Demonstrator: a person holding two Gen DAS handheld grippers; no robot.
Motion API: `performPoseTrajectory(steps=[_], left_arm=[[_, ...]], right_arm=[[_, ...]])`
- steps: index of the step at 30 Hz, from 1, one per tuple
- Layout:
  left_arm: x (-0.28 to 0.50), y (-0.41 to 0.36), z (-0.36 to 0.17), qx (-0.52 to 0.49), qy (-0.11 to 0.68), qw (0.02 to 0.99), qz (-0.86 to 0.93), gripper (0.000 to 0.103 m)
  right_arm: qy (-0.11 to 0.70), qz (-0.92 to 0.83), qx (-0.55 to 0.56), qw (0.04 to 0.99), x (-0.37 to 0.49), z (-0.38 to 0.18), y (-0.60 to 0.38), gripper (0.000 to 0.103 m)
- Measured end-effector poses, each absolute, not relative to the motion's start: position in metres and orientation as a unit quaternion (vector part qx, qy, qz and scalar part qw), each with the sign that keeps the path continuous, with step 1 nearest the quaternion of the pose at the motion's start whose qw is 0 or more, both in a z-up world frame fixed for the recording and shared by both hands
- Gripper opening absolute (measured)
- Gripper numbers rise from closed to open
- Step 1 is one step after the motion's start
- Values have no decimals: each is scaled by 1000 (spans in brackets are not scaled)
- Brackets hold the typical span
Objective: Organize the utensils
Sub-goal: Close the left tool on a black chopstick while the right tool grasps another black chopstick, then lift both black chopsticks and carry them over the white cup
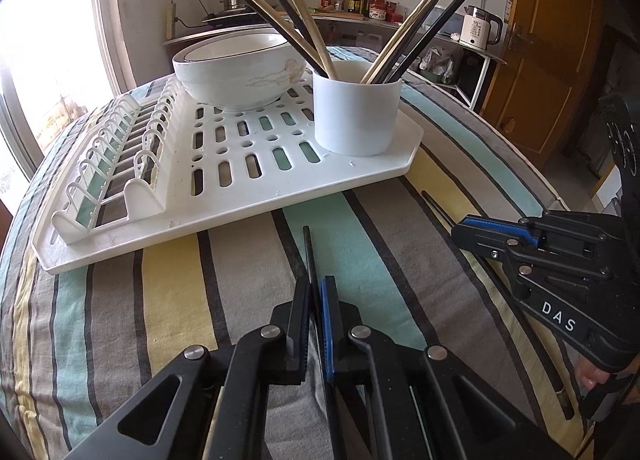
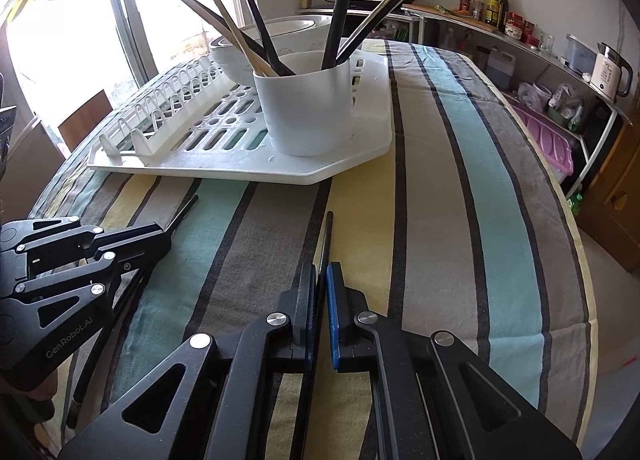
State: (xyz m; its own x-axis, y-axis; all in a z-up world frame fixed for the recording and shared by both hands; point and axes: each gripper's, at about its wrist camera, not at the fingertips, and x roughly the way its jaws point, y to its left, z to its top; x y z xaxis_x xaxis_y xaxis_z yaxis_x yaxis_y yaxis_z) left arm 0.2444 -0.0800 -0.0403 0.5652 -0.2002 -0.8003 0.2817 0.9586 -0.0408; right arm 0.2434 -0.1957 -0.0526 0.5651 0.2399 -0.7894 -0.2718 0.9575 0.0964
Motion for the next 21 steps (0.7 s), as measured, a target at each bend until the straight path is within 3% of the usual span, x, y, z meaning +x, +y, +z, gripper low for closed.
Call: performPoseTrajectory(steps=[21], left_arm=[[223, -68, 2, 21, 408, 899, -156, 5]], right_arm=[[385, 169, -3, 907, 218, -9, -193, 5]])
